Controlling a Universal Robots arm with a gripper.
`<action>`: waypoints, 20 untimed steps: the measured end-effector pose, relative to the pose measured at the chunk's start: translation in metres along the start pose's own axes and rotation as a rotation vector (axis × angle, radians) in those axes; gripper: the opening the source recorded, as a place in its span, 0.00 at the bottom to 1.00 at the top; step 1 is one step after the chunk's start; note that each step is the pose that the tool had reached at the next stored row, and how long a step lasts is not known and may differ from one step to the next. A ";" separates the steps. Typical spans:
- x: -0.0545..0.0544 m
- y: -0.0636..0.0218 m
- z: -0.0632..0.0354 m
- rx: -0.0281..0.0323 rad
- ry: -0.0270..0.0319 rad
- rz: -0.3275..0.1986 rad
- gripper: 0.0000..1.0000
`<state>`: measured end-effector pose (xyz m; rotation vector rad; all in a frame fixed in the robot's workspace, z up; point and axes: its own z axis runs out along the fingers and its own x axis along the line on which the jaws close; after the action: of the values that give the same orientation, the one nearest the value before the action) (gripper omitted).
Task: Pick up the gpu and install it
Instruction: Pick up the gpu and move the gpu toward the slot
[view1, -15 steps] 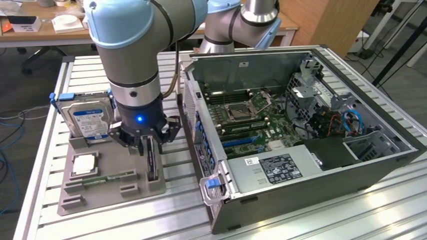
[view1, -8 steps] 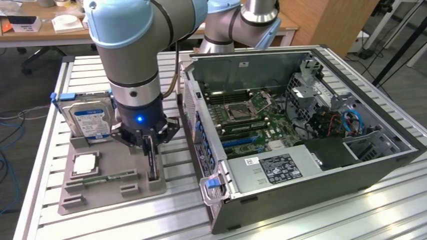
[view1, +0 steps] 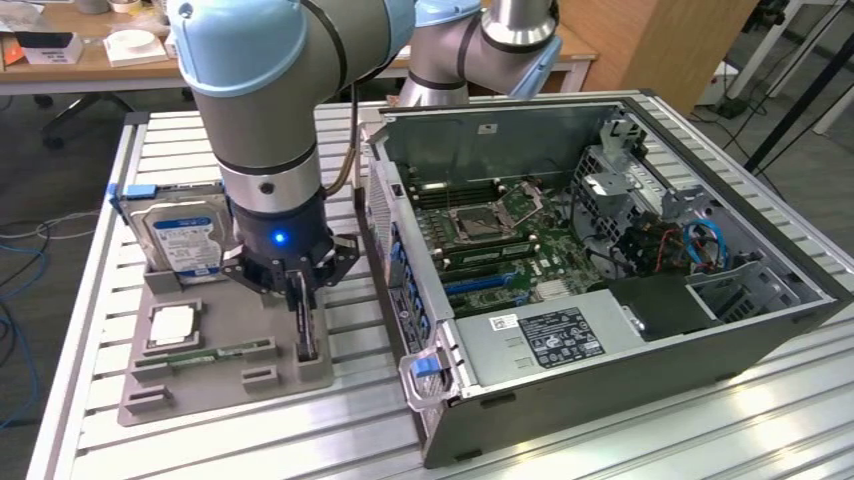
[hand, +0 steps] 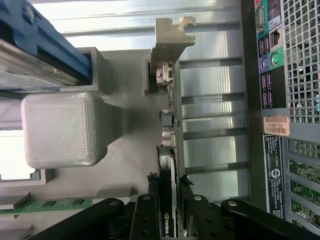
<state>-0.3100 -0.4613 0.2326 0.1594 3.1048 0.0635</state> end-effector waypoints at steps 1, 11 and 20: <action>0.000 0.0000 0.0000 0.0000 0.0001 0.000 0.27; 0.000 0.0000 0.0000 -0.0001 0.0000 0.000 0.27; 0.000 0.0002 -0.0033 -0.0001 -0.0001 0.001 0.27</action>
<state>-0.3099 -0.4612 0.2359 0.1607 3.1046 0.0637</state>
